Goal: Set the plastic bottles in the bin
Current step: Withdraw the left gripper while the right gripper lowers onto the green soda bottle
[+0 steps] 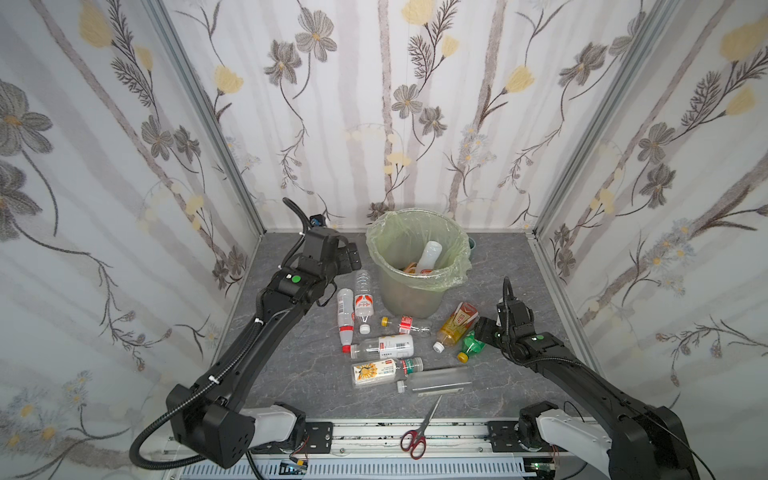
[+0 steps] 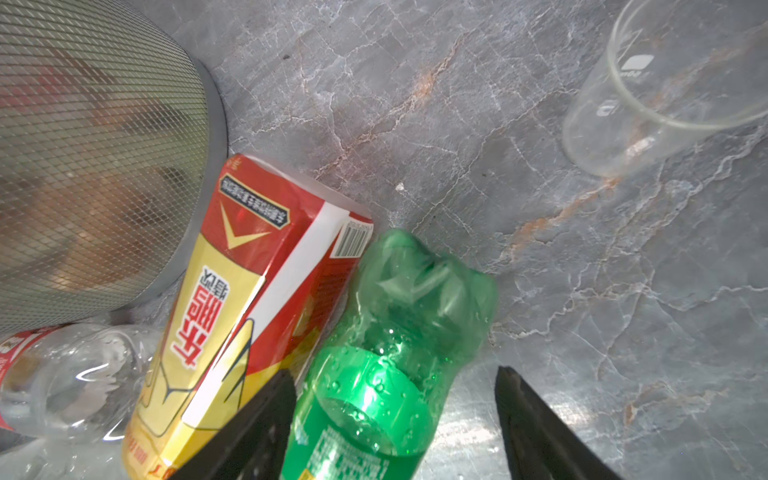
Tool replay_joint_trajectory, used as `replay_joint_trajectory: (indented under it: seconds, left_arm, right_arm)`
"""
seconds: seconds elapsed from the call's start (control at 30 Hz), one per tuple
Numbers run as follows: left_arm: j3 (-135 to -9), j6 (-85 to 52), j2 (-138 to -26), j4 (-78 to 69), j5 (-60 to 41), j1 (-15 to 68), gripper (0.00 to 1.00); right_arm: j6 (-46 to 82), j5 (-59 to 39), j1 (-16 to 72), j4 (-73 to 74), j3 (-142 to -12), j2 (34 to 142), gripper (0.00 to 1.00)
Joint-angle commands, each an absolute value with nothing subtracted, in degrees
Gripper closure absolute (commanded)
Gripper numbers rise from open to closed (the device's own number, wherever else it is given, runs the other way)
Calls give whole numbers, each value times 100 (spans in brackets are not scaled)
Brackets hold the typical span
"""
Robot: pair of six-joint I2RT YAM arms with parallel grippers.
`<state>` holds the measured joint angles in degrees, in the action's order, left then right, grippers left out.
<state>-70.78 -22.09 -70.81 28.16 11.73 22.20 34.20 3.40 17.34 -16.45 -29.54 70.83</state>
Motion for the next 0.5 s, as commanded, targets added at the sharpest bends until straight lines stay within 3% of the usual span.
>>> replay_joint_trajectory:
  seconds: [0.0,0.47]
  left_arm:
    - [-6427,-2379,-6527,2320,1013,1879,0]
    - [-5385,-2369,-6301,2256,642,1232,0]
  right_arm:
    - [3583,416,1745,-1233,-2909,7251,24]
    - [3797,409,1746,-808,-2727,7887,26]
